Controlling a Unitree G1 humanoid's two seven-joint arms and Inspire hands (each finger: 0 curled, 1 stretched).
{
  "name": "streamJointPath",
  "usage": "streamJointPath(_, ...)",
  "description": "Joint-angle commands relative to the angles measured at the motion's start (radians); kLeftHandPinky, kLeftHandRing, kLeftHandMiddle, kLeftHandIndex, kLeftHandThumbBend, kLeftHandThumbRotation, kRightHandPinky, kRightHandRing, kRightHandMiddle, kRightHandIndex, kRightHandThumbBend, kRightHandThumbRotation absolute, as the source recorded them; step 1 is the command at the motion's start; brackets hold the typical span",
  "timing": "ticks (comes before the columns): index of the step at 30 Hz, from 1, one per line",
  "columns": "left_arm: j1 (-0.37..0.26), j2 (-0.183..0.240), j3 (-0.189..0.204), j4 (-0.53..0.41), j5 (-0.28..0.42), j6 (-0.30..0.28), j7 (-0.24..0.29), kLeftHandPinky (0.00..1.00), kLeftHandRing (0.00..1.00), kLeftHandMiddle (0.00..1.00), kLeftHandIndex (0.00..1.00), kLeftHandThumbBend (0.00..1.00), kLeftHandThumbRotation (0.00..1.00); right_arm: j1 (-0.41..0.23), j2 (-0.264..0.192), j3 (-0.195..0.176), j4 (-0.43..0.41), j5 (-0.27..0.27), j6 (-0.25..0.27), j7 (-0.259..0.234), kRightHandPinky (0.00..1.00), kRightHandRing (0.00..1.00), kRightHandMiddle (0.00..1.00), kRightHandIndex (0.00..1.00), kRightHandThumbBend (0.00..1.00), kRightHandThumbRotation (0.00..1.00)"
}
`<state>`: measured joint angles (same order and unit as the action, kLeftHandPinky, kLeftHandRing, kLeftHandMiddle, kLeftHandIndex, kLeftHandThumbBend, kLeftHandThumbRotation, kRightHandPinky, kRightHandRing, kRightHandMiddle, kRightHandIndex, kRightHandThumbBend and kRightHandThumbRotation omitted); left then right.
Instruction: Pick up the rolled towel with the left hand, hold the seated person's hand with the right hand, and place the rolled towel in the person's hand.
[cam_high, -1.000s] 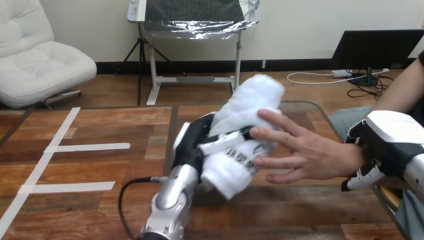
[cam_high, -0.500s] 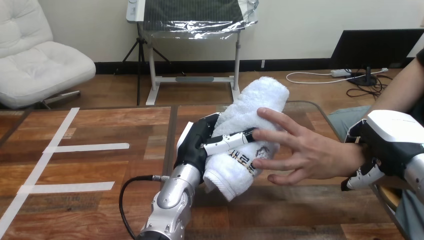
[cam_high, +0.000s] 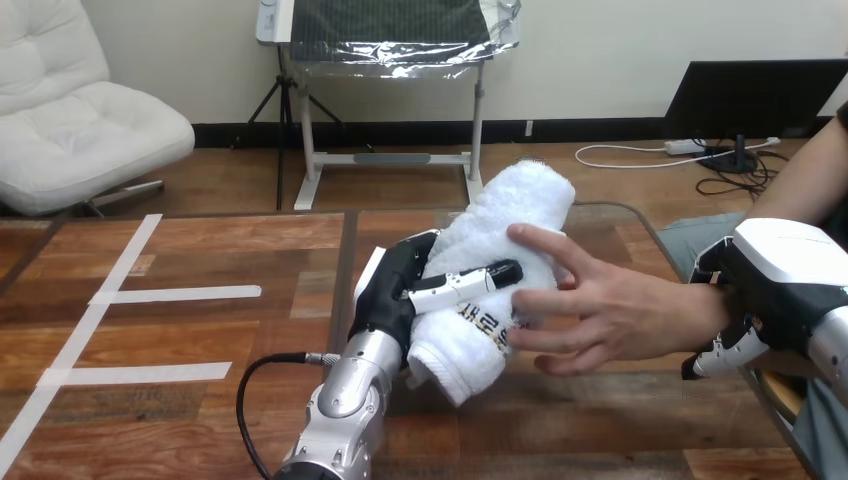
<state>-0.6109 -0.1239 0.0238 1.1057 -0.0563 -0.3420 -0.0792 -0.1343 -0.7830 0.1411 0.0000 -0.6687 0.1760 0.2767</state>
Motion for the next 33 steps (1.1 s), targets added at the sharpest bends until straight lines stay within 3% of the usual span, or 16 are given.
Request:
streamJointPath(1,-0.218,-0.187,-0.027,-0.029,-0.002,-0.024,0.007,0.28,0.36,0.43,0.48,0.69,0.03,-0.041,0.021,-0.043,-0.054,0.008,0.011,-0.025,0.26,0.34,0.42,0.49,0.81,0.00)
streamJointPath(13,-0.204,-0.228,-0.036,-0.036,-0.027,-0.008,0.009,0.27,0.35,0.41,0.47,0.69,0.04,-0.032,0.017,-0.044,-0.050,0.005,-0.002,-0.035,0.26,0.33,0.41,0.50,0.82,0.00)
streamJointPath(33,-0.180,-0.255,-0.041,-0.038,-0.047,-0.010,0.002,0.24,0.33,0.39,0.46,0.69,0.03,-0.026,0.020,-0.051,-0.047,0.018,0.002,-0.028,0.26,0.33,0.41,0.49,0.81,0.00)
